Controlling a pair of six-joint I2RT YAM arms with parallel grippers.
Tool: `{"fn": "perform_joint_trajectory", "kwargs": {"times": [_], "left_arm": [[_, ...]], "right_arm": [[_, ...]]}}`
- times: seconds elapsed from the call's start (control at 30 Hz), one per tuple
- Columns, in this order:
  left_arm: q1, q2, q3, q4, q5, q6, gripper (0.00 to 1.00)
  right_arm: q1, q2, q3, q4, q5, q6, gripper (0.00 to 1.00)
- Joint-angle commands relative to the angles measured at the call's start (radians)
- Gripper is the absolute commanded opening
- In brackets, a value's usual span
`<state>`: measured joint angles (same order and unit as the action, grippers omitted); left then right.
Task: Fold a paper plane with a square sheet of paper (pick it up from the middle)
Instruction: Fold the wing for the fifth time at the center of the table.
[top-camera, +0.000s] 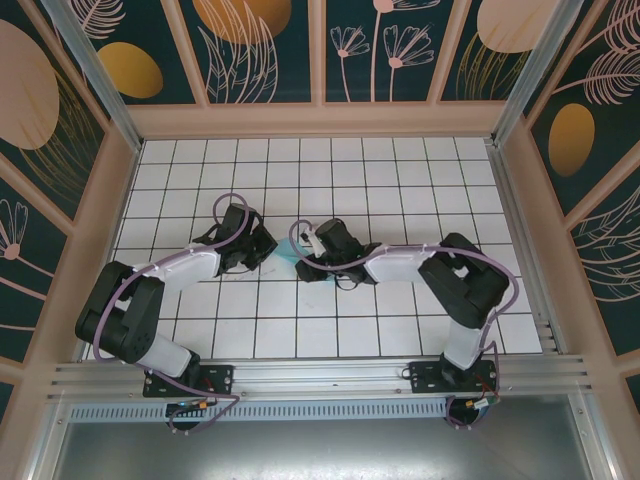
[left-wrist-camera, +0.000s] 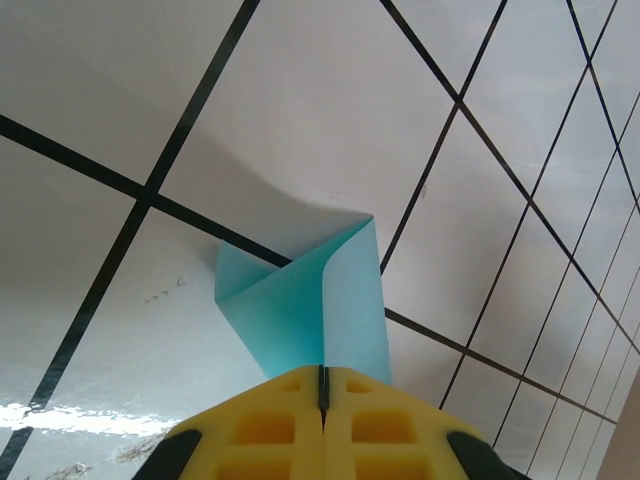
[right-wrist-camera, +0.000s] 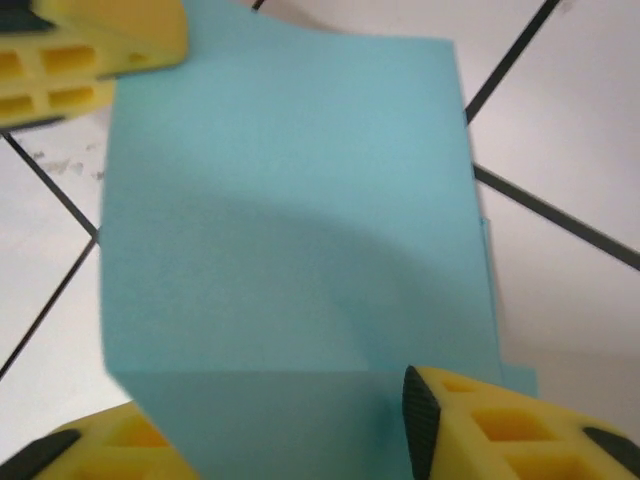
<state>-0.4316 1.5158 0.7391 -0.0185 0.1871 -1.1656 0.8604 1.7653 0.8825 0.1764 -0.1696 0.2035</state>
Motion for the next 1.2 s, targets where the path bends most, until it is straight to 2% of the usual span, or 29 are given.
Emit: {"fn": "perform_joint_trajectory", "kwargs": {"times": [0.0,0.07,0.2,0.43,0.73,1.17], "left_arm": [[0.005,0.001,0.005,0.016,0.015,-0.056,0.0],[0.005,-0.003,0.006,0.017,0.011,-0.077,0.0],[0.007,-0.001,0.017,0.014,0.012,-0.102,0.0],[0.009,0.0,0.032,0.001,0.016,-0.118,0.0],[0.014,0.0,0.036,-0.005,0.018,-0.122,0.0],[0.014,0.003,0.033,-0.003,0.026,-0.121,0.0]], "right_arm": [[0.035,-0.108,-0.067,0.092,0.117,-0.078,0.52],[0.043,-0.152,-0.116,0.152,0.156,-0.111,0.57],[0.06,-0.214,-0.23,0.301,0.217,-0.226,0.59],[0.073,-0.255,-0.369,0.466,0.225,-0.358,0.61],[0.151,-0.135,-0.39,0.589,0.291,-0.5,0.56],[0.154,0.023,-0.351,0.707,0.37,-0.623,0.5]]}}
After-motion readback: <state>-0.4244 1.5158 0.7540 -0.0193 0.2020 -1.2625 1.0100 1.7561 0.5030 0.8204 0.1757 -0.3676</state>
